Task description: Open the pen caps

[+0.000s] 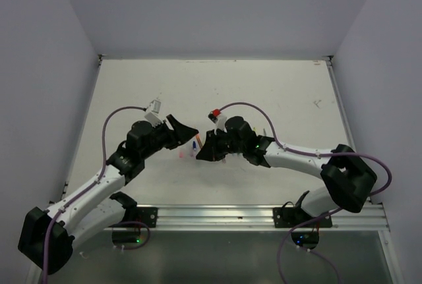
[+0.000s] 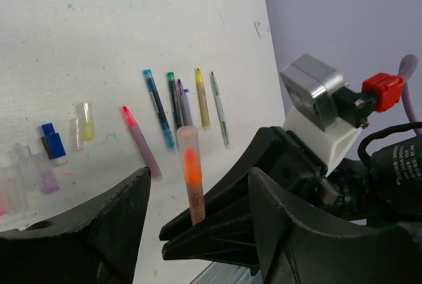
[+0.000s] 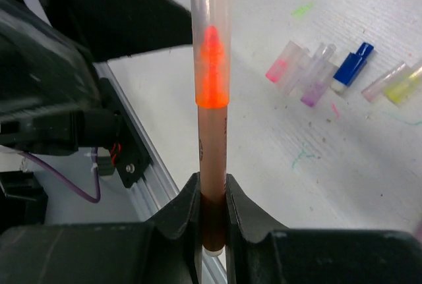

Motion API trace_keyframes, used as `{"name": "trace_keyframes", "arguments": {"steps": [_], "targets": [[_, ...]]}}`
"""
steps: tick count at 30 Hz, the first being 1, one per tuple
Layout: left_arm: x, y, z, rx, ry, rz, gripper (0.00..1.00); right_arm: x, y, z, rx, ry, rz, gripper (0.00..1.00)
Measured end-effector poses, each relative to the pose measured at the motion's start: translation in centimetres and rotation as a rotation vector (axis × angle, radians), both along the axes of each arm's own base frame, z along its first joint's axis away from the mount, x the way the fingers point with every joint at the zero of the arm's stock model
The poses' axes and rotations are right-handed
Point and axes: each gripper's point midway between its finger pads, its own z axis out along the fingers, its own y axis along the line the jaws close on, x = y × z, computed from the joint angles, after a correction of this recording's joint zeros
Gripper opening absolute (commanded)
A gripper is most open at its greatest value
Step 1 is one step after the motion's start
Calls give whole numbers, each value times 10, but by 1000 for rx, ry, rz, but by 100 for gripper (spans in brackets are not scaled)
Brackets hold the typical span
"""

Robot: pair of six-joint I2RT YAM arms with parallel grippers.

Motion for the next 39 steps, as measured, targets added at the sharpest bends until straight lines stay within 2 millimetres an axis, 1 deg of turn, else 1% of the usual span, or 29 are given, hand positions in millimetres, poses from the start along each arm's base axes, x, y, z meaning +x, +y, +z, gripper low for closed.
{"name": "trace_keyframes", "arguments": {"steps": [3,5,6,11,14,17,18,19,20,21,24,27,30,33,36,39], "targets": [[9,-1,8,16,-22,13,63,-4,-3,-6,-7,19,3,0],[13,-2,9,24,-23,18,61,-6,-3,-7,-3,26,6,0],[15,-2,7,31,-21,19,58,-7,-2,-6,3,30,11,0],[17,-4,-2,48,-1,15,54,-9,-1,6,40,23,18,0],[17,-6,-7,53,15,6,49,-9,1,12,61,16,20,0],[16,-8,-7,42,15,-7,35,-11,2,12,66,30,27,0],[16,-9,-5,36,12,-11,22,-11,2,12,67,32,27,0],[16,-10,-4,28,11,-16,14,-11,2,12,68,36,25,0],[15,-12,-1,17,5,-24,3,-11,2,12,67,39,23,0],[15,-14,1,8,3,-29,0,-11,2,10,64,40,21,0],[18,-17,-1,11,26,-30,0,-7,2,5,-9,-1,-14,0],[26,-19,-5,43,69,-22,0,4,-1,-1,-247,-139,-150,0],[33,-19,-7,82,103,-9,0,17,-9,-5,-477,-290,-280,0],[38,-18,-11,104,153,-28,0,21,-19,-9,-615,-401,-350,0],[42,-15,-13,95,207,-60,0,22,-20,-8,-617,-439,-354,0],[40,-8,-12,82,226,-83,0,18,-12,-5,-505,-413,-303,0]]}}
